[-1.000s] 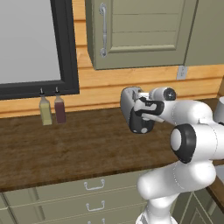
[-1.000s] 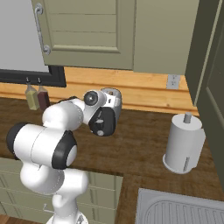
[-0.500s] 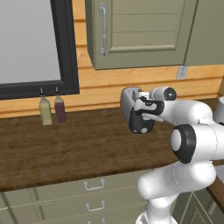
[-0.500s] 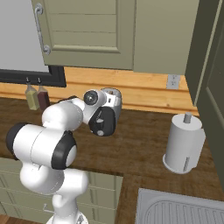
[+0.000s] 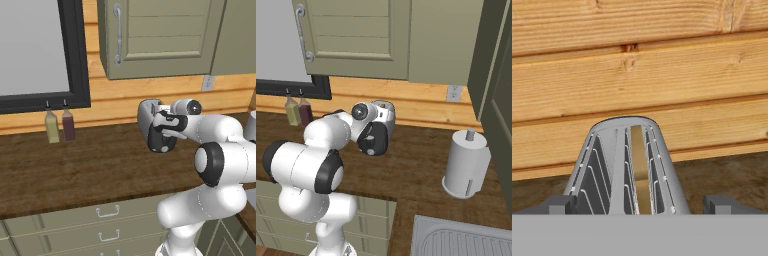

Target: Start the toaster. Once the lever pops up, take the bread to the plate on the dining counter.

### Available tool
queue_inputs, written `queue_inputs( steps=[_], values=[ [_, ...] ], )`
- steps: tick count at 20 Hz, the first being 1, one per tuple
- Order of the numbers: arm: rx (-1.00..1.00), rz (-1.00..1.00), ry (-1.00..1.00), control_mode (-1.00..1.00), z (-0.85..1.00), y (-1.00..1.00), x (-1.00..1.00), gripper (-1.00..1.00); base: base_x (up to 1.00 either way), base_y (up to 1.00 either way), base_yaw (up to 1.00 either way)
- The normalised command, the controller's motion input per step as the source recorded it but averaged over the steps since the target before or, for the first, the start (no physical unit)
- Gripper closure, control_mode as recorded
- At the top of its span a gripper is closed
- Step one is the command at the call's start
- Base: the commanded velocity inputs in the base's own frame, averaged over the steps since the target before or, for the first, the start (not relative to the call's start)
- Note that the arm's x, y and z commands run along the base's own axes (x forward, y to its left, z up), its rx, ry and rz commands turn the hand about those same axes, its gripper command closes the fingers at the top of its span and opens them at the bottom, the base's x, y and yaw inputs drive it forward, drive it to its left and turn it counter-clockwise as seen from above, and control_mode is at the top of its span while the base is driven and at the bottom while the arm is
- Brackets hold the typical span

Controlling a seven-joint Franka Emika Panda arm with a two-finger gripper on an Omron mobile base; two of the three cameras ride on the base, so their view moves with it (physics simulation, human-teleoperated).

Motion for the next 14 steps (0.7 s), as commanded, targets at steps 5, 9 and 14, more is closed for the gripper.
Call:
queue_inputs(
  steps=[5,9,14],
  values=[
    [0.00,0.00,0.00,-1.00,0.00,0.00,0.00,-1.00,0.00,0.00,0.00],
    [0.00,0.00,0.00,-1.00,0.00,0.00,0.00,-1.00,0.00,0.00,0.00],
    [0.00,0.00,0.00,-1.00,-0.03,0.00,0.01,-1.00,0.00,0.00,0.00]
  ],
)
